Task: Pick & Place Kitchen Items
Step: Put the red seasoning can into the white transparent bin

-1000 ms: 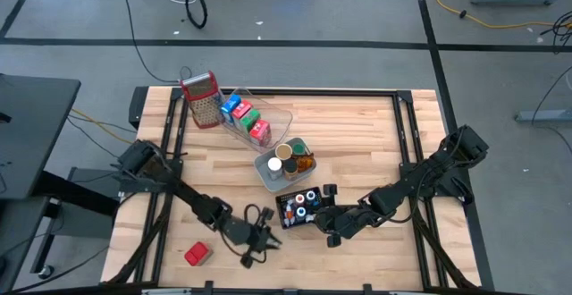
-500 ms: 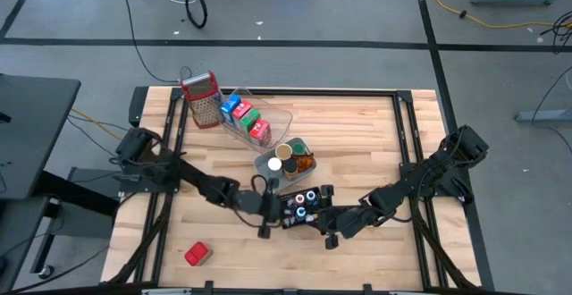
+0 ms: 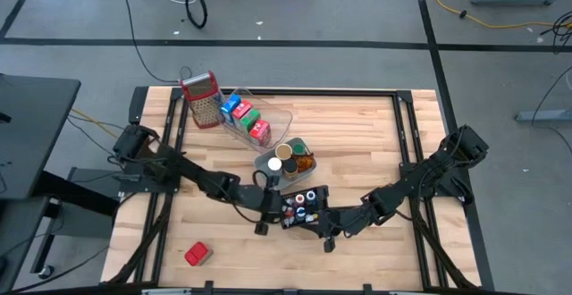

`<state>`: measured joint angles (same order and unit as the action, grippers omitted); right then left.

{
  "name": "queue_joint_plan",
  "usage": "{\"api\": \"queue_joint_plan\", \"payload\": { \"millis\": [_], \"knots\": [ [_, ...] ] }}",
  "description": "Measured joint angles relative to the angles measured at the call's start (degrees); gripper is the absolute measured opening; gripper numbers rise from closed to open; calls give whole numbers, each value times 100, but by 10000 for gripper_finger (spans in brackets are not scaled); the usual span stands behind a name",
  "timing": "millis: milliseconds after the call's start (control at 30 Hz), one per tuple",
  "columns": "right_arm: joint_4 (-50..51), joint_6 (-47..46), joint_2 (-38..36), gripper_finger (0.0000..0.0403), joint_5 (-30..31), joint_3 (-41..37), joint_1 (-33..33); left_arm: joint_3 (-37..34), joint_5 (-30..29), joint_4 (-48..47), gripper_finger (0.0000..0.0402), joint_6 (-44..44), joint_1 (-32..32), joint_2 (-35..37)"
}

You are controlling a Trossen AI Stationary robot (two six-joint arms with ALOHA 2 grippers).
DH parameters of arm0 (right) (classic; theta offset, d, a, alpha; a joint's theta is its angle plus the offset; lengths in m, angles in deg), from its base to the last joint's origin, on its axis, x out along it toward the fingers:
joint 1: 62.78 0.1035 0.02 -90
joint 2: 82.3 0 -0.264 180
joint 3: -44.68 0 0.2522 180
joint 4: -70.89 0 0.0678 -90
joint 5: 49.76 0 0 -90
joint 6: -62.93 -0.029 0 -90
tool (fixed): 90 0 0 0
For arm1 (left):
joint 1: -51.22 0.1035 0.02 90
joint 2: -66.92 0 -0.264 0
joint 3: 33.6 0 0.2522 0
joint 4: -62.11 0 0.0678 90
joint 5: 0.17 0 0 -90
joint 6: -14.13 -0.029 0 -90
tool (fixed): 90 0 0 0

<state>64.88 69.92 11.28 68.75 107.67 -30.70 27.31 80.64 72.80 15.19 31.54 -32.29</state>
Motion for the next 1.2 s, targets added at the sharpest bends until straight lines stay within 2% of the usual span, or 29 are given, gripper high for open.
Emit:
{"api": "queue_joint_plan", "payload": {
  "millis": [100, 300, 433, 667, 833, 1033, 1200],
  "knots": [
    [3, 67, 0, 180, -2, 0, -17, 112, -4, -569, 150, 0, -15, 402],
    [-70, 278, 0, 180, -105, 0, -48, 999, -217, -3233, 148, 910, -21, 1227],
    [-145, 592, 0, 180, -304, 0, -100, 1704, -70, -4834, 153, 1064, -132, 1277],
    [-197, 1444, 2, 180, -243, 0, -238, 2539, 181, -5758, 184, 1655, -348, 1184],
    [-176, 1847, 2, 180, -243, 0, -319, 3054, 289, -7038, 186, 3420, -553, 1196],
    [-170, 2337, 2, 180, -258, 0, -432, 3022, 1485, -8113, 170, 5951, -942, 1186],
    [-183, 2439, 2, 180, -604, 0, -602, 2778, 2000, -8184, 159, 7925, -1506, 1184]
  ]
}}
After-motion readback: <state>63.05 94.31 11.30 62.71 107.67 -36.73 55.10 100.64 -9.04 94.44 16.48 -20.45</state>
